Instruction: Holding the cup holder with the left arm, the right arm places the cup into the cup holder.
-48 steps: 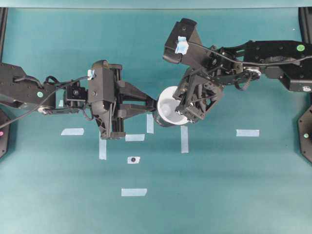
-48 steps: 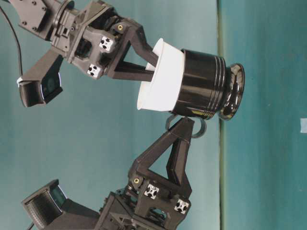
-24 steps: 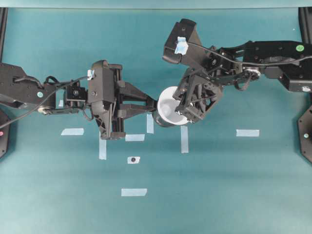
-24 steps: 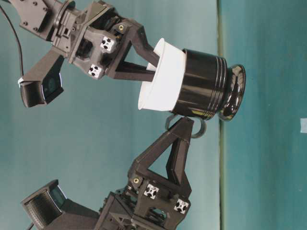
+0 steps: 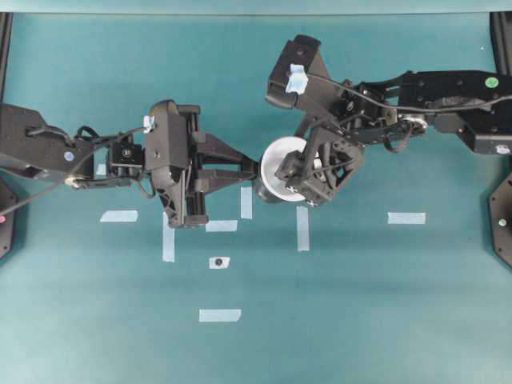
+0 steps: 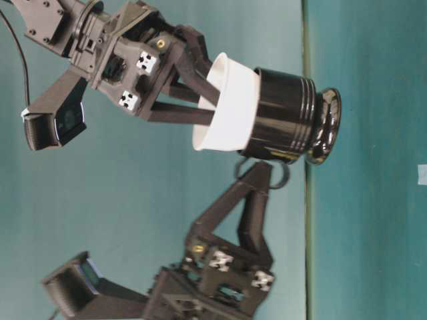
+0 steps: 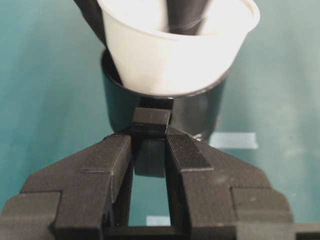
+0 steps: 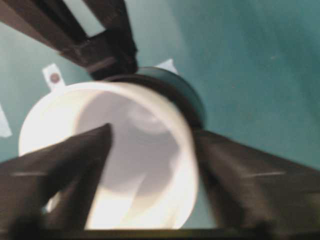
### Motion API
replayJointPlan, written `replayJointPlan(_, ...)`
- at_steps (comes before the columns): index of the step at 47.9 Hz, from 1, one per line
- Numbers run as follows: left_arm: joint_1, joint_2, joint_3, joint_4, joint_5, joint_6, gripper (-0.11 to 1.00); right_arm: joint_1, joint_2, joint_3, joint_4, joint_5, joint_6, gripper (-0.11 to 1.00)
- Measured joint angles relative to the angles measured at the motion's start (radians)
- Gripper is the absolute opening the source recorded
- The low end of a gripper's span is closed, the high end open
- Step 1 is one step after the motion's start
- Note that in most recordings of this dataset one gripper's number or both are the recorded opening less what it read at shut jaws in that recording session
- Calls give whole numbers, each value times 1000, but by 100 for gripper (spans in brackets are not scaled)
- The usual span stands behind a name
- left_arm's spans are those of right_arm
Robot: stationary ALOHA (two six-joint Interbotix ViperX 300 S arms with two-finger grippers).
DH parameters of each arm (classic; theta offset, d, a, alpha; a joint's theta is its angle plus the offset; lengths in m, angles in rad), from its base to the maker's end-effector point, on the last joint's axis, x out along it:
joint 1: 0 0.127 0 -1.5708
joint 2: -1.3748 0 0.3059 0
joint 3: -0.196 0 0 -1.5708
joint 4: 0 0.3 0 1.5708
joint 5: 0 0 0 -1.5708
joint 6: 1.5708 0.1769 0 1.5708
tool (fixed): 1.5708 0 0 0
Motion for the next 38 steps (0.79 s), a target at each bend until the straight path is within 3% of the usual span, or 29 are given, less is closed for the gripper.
replayJointPlan(38,-5,103,86,2,-178,-64,22,-6,-26,6,-5,-2,0,90)
